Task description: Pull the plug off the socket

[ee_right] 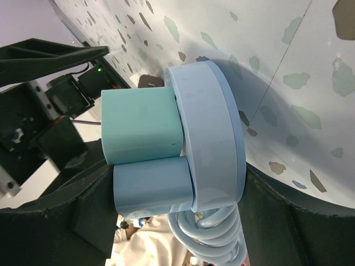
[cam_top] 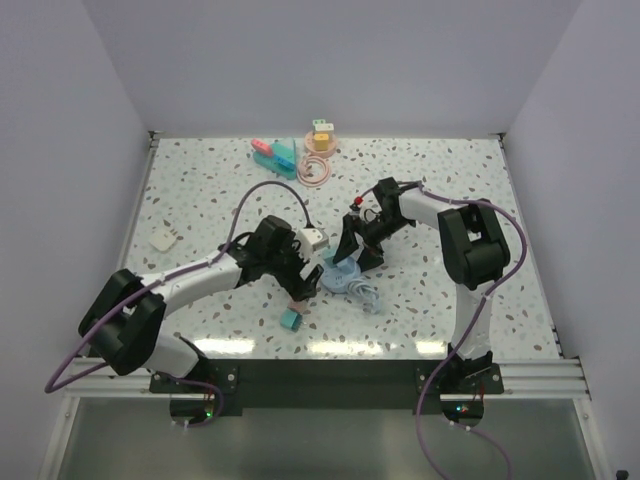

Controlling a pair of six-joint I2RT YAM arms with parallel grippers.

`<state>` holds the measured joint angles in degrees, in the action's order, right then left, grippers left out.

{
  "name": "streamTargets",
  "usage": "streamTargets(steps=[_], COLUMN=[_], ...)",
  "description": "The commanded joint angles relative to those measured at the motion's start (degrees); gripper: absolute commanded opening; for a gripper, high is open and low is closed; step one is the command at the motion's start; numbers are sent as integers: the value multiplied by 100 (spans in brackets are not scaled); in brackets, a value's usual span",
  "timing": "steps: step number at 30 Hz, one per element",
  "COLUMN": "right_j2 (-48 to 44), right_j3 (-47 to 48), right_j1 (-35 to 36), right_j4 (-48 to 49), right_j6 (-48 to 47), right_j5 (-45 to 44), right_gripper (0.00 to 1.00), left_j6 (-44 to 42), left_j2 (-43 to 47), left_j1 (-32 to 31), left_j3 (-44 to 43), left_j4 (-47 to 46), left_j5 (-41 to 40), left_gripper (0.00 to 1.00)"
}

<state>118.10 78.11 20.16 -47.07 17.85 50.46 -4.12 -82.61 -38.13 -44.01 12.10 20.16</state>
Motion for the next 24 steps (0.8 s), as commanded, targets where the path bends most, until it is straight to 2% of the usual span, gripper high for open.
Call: streamTargets(steps=[1, 5, 11, 18, 24], right_j2=[204, 187, 126, -6, -103], right_j3=[-164, -147, -155, -226, -340], right_j1=[-48, 40, 154, 234, 295], right_j4=[-21, -48, -48, -4, 40], right_j6=[-273, -509, -633, -730, -826], right_j5=[-1566, -1390, -1293, -1161, -1065], right_gripper=[0, 0, 0, 0, 0], left_j6=[-351, -782, -1205, -1583, -1636], left_j2=[377, 263, -404, -984, -950], left_j1=[16, 51, 51, 51, 43], left_j3=[-449, -679, -951, -1232, -1251], left_j4=[-164, -322, -497, -498, -612], left_j5=[-109, 530, 1296, 1298, 1113], left_gripper=[100, 100, 100, 100, 100])
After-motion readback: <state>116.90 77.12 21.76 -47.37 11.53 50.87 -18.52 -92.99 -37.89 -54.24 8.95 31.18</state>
